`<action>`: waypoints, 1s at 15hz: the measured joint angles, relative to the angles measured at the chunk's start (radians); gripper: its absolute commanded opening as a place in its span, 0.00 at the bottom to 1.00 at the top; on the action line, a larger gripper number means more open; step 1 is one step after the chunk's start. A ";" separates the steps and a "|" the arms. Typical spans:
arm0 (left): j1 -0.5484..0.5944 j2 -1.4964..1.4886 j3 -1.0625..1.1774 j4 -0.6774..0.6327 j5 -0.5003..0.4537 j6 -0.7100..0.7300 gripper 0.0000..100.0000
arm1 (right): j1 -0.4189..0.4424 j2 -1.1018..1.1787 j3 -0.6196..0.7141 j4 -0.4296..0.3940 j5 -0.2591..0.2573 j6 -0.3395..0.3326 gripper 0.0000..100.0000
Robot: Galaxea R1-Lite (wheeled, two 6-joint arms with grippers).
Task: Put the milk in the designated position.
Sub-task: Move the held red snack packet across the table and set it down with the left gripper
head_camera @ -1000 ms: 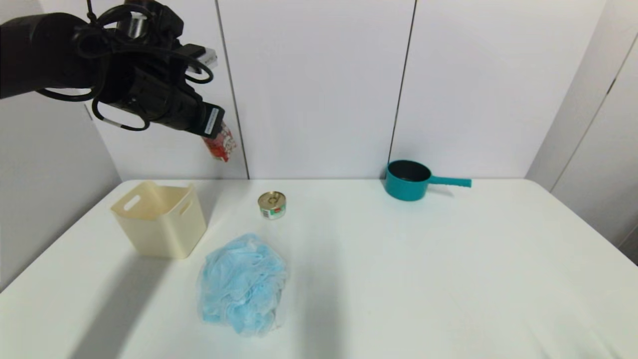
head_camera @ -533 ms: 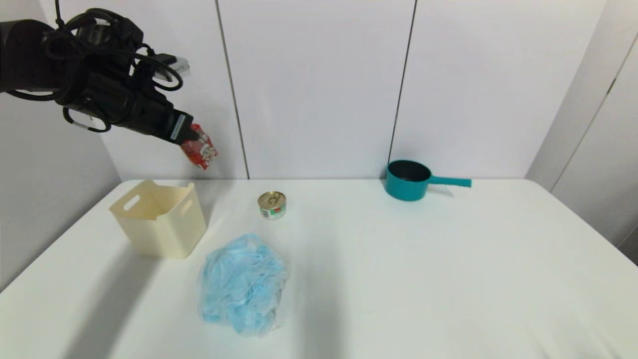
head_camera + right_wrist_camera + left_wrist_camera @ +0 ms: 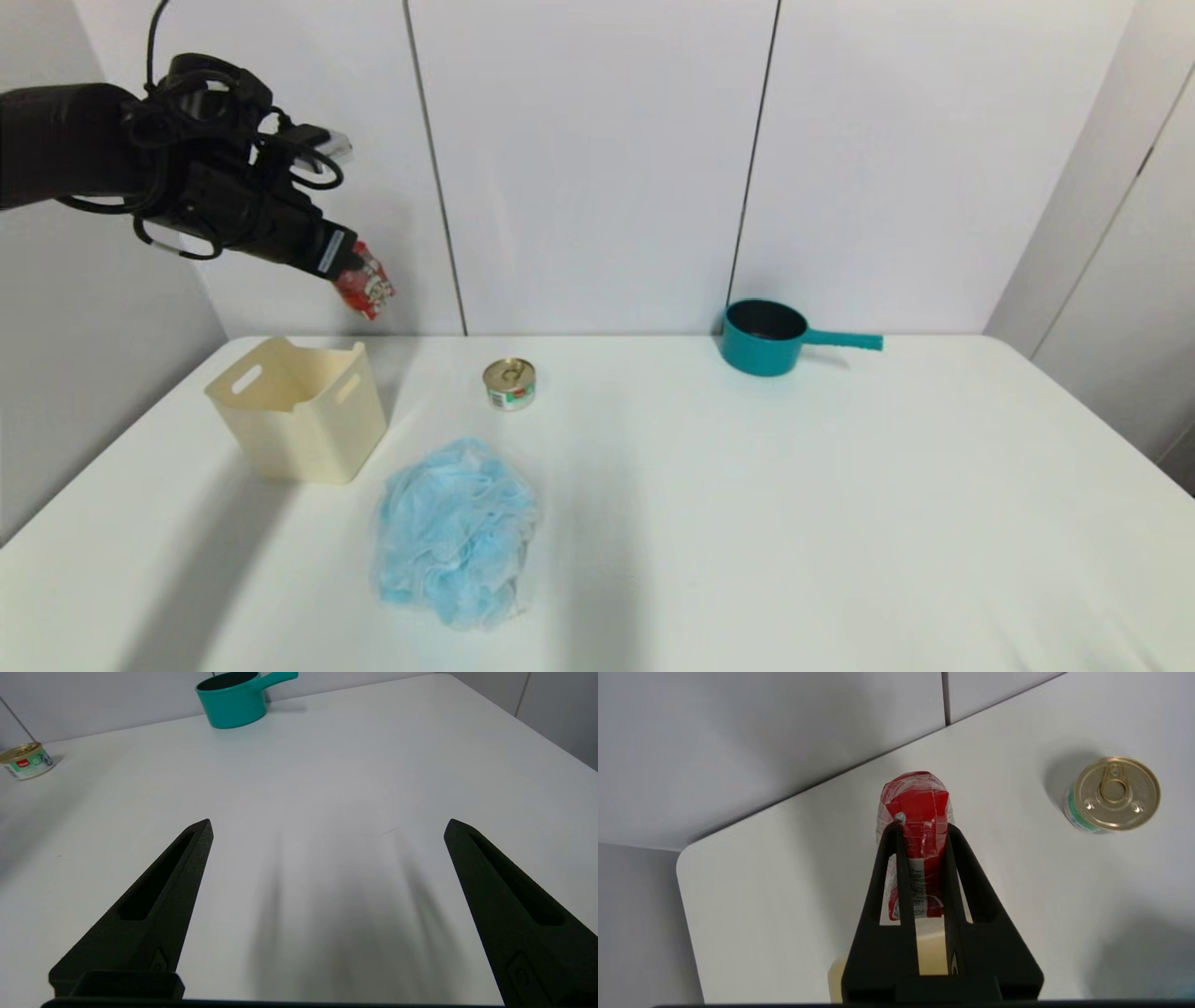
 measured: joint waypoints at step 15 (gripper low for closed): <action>0.042 0.144 0.001 -0.049 -0.003 -0.001 0.00 | 0.000 0.000 0.000 0.000 0.000 0.000 1.00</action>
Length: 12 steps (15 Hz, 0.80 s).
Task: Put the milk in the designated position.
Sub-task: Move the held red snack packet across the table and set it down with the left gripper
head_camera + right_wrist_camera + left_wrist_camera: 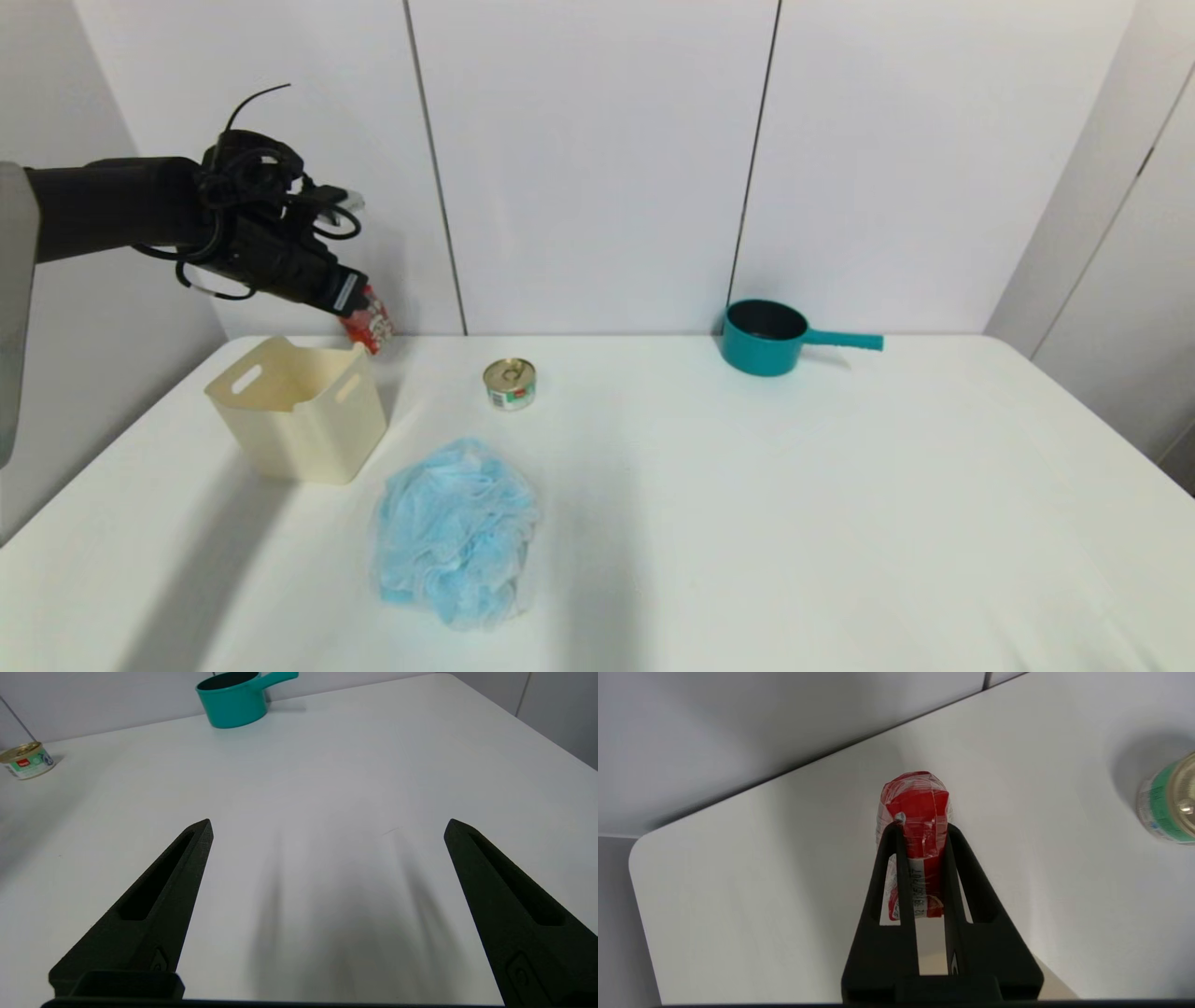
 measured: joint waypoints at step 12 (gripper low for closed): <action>-0.001 0.074 0.000 -0.009 0.000 0.001 1.00 | 0.000 0.000 0.000 0.000 0.000 0.000 1.00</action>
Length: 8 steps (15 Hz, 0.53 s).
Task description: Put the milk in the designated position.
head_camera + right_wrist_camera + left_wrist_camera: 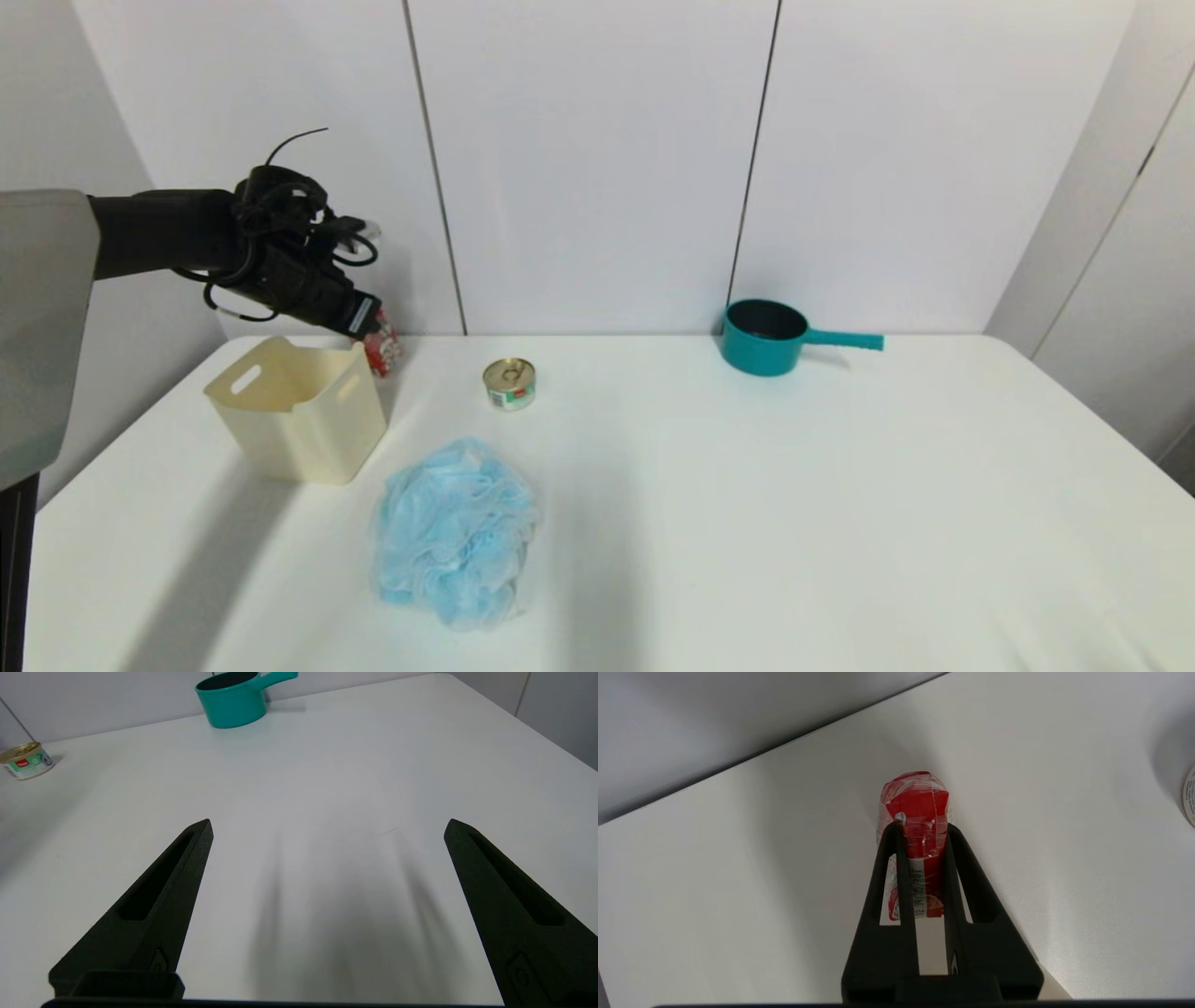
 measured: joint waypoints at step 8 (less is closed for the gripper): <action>-0.003 0.002 -0.001 -0.009 -0.001 -0.004 1.00 | 0.000 0.000 0.000 0.000 0.000 0.000 1.00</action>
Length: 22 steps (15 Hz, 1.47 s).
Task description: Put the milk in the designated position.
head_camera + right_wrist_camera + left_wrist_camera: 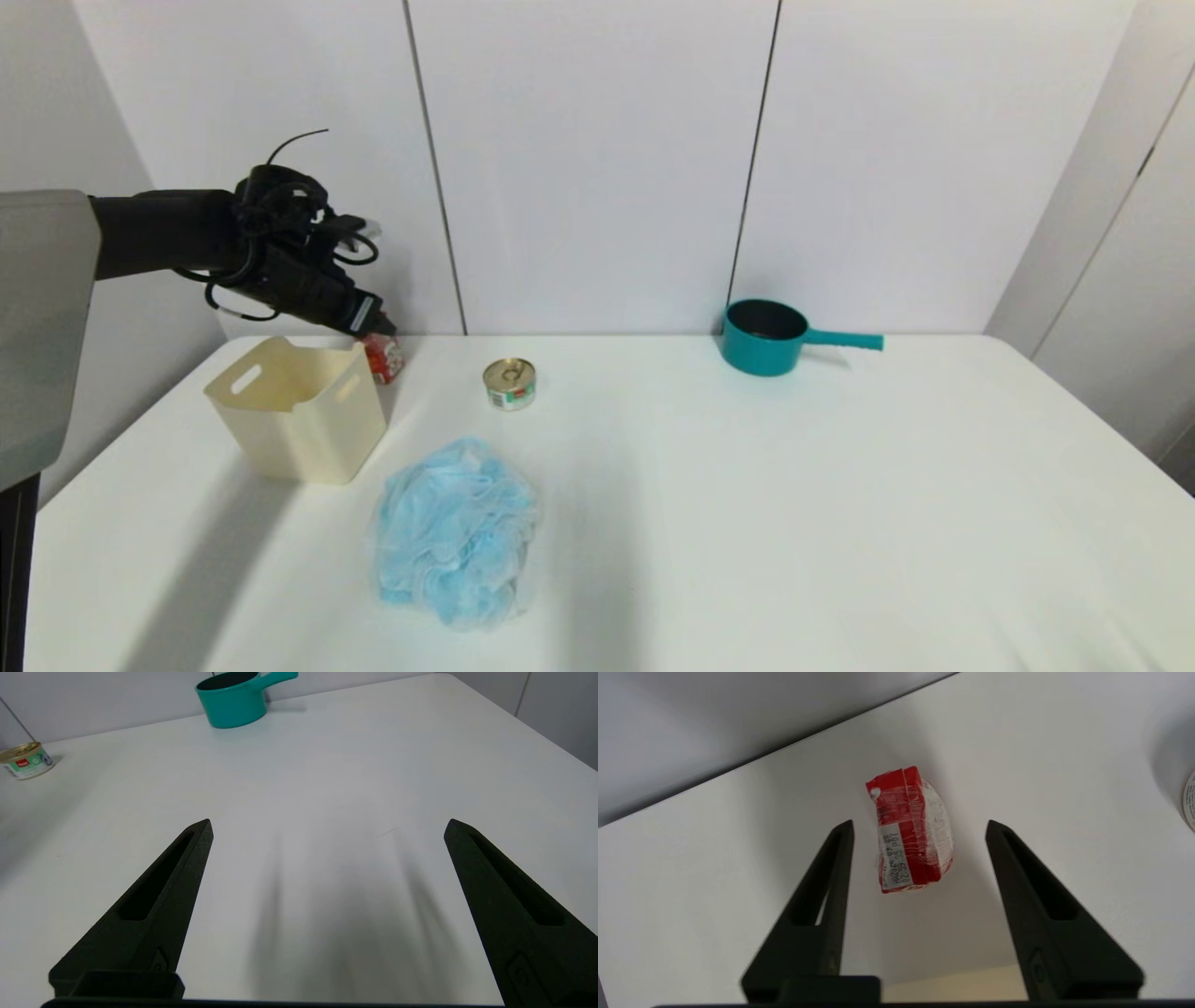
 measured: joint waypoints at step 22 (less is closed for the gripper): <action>-0.002 -0.452 0.115 -0.085 0.004 -0.140 1.00 | 0.000 0.000 0.000 0.000 0.000 0.000 1.00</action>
